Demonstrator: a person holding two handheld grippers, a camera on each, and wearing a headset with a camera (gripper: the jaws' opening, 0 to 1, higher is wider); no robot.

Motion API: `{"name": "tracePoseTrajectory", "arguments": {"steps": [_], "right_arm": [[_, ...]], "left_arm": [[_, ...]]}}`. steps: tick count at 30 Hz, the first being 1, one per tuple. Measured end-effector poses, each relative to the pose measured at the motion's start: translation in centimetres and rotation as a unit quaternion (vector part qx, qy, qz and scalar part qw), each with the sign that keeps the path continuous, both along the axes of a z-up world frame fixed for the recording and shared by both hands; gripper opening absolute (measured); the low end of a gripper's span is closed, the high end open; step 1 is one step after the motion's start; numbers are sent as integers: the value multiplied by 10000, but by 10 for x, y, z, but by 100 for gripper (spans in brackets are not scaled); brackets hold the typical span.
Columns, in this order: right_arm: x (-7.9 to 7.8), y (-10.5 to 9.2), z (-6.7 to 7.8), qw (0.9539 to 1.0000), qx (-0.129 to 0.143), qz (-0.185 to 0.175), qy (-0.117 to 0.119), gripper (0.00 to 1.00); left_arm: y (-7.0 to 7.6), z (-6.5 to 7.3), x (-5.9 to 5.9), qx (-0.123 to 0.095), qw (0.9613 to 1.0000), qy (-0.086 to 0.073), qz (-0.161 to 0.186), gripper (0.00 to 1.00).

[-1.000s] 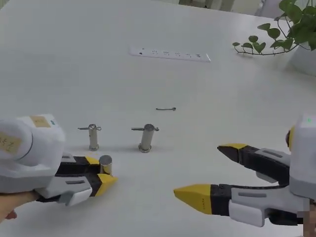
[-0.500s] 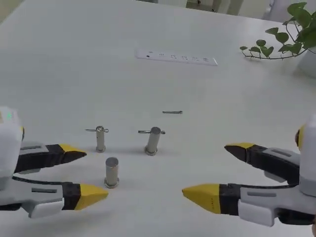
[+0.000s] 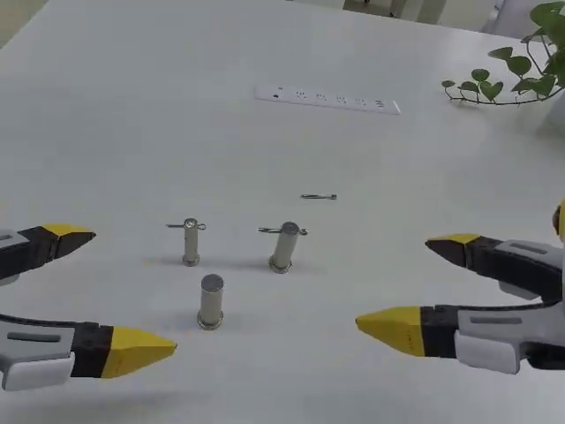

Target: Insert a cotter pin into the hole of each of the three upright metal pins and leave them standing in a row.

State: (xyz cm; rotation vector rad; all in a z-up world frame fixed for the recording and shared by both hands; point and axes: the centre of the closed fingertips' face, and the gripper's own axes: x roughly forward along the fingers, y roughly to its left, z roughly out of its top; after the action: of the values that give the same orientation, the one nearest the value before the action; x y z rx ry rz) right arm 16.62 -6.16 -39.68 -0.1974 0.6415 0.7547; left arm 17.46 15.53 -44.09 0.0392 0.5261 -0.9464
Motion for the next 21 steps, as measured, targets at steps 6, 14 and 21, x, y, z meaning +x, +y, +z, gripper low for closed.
{"name": "tracePoseTrajectory", "arguments": {"steps": [6, 14, 21], "right_arm": [[23, -9, 2, 9977, -511, 442, 100, 80], [58, -10, 4, 9877, -1166, 1041, 50, 79], [80, -10, -7, 9750, -1640, 1486, 186, 70]], "left_arm": [[4, -2, -6, -4, 10000, 32, 70, 99], [8, -7, -13, -68, 9995, 182, 268, 99], [10, -10, -22, -110, 9990, 277, 329, 99]]}}
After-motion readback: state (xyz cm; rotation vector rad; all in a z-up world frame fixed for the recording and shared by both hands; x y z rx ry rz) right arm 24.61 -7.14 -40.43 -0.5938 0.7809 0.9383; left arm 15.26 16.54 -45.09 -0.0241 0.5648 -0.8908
